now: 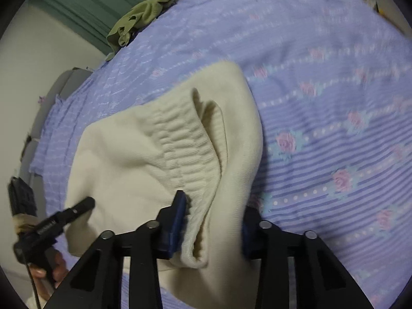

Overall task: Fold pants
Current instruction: 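Grasp the folded bundle with the left gripper while the right gripper grasps the waistband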

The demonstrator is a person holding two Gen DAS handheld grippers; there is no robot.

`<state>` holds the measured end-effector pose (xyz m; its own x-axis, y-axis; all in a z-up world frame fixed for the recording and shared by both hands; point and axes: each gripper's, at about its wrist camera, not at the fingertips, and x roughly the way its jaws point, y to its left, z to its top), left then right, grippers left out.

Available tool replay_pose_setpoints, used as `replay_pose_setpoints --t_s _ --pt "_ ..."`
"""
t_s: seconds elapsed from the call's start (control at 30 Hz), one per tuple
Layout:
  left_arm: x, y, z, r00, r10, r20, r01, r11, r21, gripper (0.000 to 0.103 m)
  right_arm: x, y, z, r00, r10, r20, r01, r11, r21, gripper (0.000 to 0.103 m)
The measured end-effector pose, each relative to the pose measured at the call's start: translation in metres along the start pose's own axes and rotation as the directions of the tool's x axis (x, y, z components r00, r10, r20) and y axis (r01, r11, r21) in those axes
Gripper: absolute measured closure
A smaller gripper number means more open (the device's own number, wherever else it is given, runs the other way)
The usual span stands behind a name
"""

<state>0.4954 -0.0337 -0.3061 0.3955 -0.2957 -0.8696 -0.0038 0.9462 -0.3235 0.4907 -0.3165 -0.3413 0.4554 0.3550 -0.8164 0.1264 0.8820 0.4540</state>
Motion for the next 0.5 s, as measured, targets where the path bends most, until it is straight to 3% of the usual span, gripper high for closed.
replay_pose_setpoints --t_s 0.2,0.37,0.5 --pt "-0.053 -0.029 -0.005 0.997 0.027 0.066 -0.033 0.995 0.093 0.075 -0.051 0.055 -0.001 0.991 -0.084 0.099 0.102 0.976 -0.190 0.074" --pt "-0.107 -0.033 -0.031 0.994 0.034 0.108 -0.045 0.993 0.106 0.075 -0.104 0.079 -0.024 0.989 -0.065 0.133 0.098 0.961 -0.258 0.075" --pt "-0.160 -0.041 -0.065 0.984 0.082 0.155 -0.106 0.983 0.151 0.075 -0.149 0.104 -0.058 0.985 -0.061 0.161 0.111 0.939 -0.325 0.075"
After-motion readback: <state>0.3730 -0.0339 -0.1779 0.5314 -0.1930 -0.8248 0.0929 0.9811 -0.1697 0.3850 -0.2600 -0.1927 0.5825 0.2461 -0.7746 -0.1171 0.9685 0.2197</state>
